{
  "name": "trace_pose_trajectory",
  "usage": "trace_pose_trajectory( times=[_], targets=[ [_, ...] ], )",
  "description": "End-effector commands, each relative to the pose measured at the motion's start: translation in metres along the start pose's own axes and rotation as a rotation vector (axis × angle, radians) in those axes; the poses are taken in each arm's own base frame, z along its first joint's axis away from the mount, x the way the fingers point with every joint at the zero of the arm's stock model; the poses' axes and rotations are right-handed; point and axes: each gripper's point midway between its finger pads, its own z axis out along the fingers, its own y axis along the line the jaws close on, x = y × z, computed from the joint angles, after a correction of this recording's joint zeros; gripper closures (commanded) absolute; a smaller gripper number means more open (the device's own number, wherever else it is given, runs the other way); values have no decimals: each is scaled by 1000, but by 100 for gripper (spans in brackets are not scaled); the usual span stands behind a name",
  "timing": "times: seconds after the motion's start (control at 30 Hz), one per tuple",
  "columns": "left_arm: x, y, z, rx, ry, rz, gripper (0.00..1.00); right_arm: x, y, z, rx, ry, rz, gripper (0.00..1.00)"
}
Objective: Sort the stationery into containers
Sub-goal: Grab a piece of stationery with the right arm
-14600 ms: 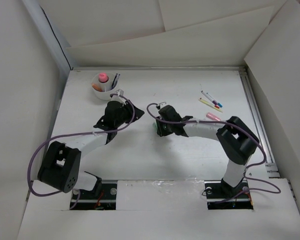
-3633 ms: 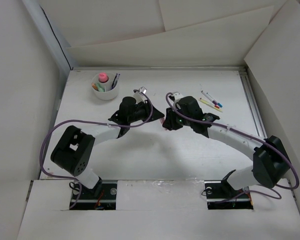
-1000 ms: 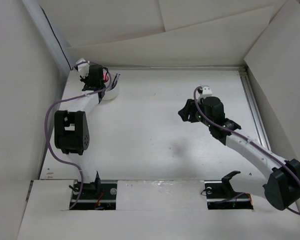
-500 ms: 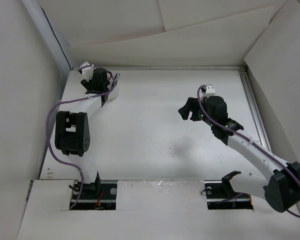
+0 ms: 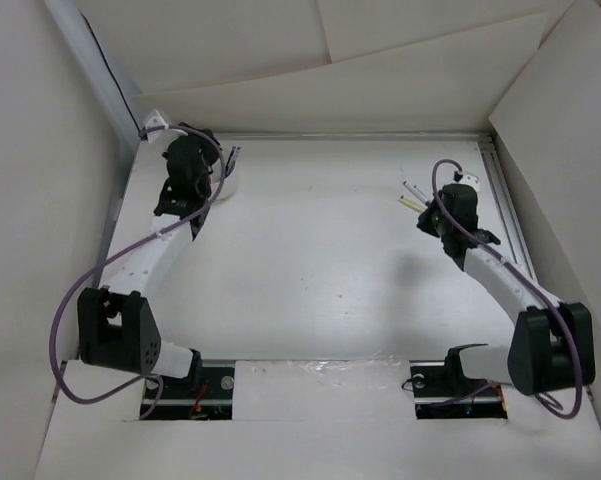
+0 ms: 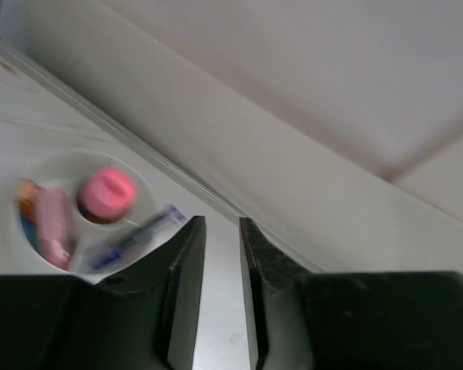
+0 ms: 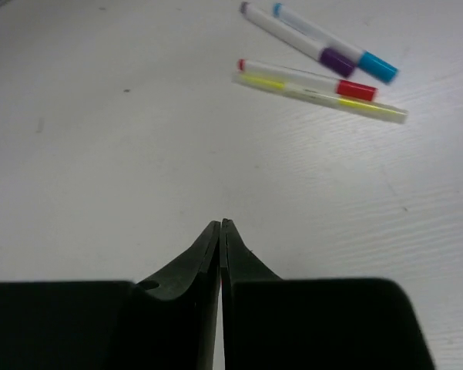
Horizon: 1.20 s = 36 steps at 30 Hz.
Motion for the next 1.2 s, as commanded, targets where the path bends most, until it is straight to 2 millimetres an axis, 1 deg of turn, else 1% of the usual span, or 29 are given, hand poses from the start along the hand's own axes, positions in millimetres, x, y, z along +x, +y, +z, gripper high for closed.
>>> trace_pose_trajectory(
  times=[0.0, 0.03, 0.07, 0.1, 0.13, 0.17, 0.2, 0.23, 0.27, 0.3, 0.33, 0.37, 0.43, 0.47, 0.5, 0.53, 0.57, 0.6, 0.63, 0.67, 0.7, 0.77, 0.8, 0.87, 0.9, 0.93, 0.97, 1.07, 1.17],
  targets=[
    [41, -49, -36, 214, 86, -79, 80, -8, -30, 25, 124, 19, 65, 93],
    [49, -57, -46, 243, 101, -91, 86, -5, -39, 31, 156, 48, 69, 93],
    [70, -71, -61, 292, 149, -87, 88, -7, -53, 37, 200, 57, 83, 89],
    [92, -68, -70, 309, 194, -73, 89, -13, -56, 43, 212, 57, 89, 81],
    [101, -75, -79, 340, 214, -86, 91, -3, -68, 53, 253, 94, 91, 65],
    [112, -78, -87, 357, 234, -82, 92, -3, -74, 58, 268, 102, 87, 58],
    [126, -90, -105, 413, 277, -82, 93, -3, -80, 63, 276, 113, 99, 53],
    [138, -87, -113, 424, 294, -78, 93, -6, -79, 67, 275, 112, 100, 48],
    [148, -88, -120, 441, 323, -70, 93, 2, -89, 74, 303, 143, 105, 39],
    [155, -92, -128, 474, 353, -68, 93, 1, -97, 77, 322, 150, 115, 37],
    [165, -90, -135, 491, 382, -61, 93, 1, -97, 79, 324, 158, 105, 35],
    [167, -96, -141, 524, 400, -64, 93, -2, -103, 84, 337, 156, 114, 31],
    [174, -98, -153, 574, 452, -70, 93, -6, -107, 87, 337, 163, 116, 27],
    [177, -94, -158, 586, 464, -79, 93, -10, -112, 91, 348, 166, 115, 21],
    [181, -92, -161, 595, 474, -78, 93, -9, -109, 93, 336, 183, 117, 20],
    [180, -92, -165, 609, 477, -81, 93, -13, -114, 97, 316, 192, 127, 20],
    [181, -86, -168, 604, 482, -78, 93, -20, -109, 100, 301, 194, 130, 20],
    [182, -83, -169, 602, 485, -76, 93, -15, -117, 103, 321, 218, 138, 20],
    [186, -78, -170, 594, 493, -71, 93, -18, -117, 106, 319, 216, 127, 20],
    [180, -80, -175, 612, 488, -78, 93, -22, -116, 106, 303, 212, 136, 20],
    [182, -74, -177, 610, 489, -60, 93, -25, -113, 109, 286, 214, 126, 20],
    [178, -73, -182, 629, 483, -57, 93, -22, -113, 113, 261, 250, 119, 21],
    [183, -68, -182, 624, 488, -38, 93, -24, -111, 119, 245, 260, 113, 23],
    [177, -69, -187, 647, 480, -35, 92, -22, -114, 122, 242, 296, 107, 24],
    [181, -65, -188, 640, 489, -30, 92, -23, -113, 125, 230, 298, 97, 24],
    [180, -63, -190, 640, 489, -30, 92, -29, -112, 127, 229, 295, 96, 27],
    [181, -63, -192, 652, 495, -21, 92, -28, -117, 128, 240, 304, 103, 30],
    [183, -65, -195, 671, 511, -20, 92, -38, -118, 136, 245, 300, 78, 46],
    [184, -65, -196, 681, 514, -10, 92, -35, -124, 137, 281, 333, 69, 53]
  ],
)
